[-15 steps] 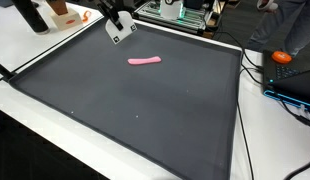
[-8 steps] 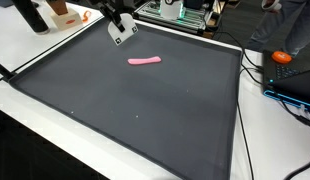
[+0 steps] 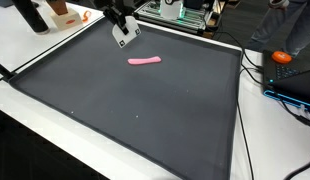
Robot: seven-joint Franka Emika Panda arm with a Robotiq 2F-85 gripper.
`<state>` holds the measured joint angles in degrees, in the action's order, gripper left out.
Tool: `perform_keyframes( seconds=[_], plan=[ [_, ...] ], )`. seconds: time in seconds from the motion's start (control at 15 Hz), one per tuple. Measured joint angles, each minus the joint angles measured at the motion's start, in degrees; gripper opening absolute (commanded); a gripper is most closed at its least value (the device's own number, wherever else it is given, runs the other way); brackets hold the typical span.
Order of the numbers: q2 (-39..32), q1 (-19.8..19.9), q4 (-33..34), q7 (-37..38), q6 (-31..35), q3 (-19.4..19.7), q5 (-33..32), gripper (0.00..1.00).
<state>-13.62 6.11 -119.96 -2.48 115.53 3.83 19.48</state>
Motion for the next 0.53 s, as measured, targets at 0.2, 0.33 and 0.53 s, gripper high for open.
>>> perform_keyframes(
  seconds=[0.2,0.33,0.53],
  plan=[
    [0.07,-1.16,0.0,0.17,0.26,-0.58,-1.67,0.01],
    [0.22,-1.91,0.0,0.32,0.32,-1.0,-3.06,0.01],
    [0.74,-3.17,0.0,1.13,0.59,-1.57,-5.39,0.01]
  ],
)
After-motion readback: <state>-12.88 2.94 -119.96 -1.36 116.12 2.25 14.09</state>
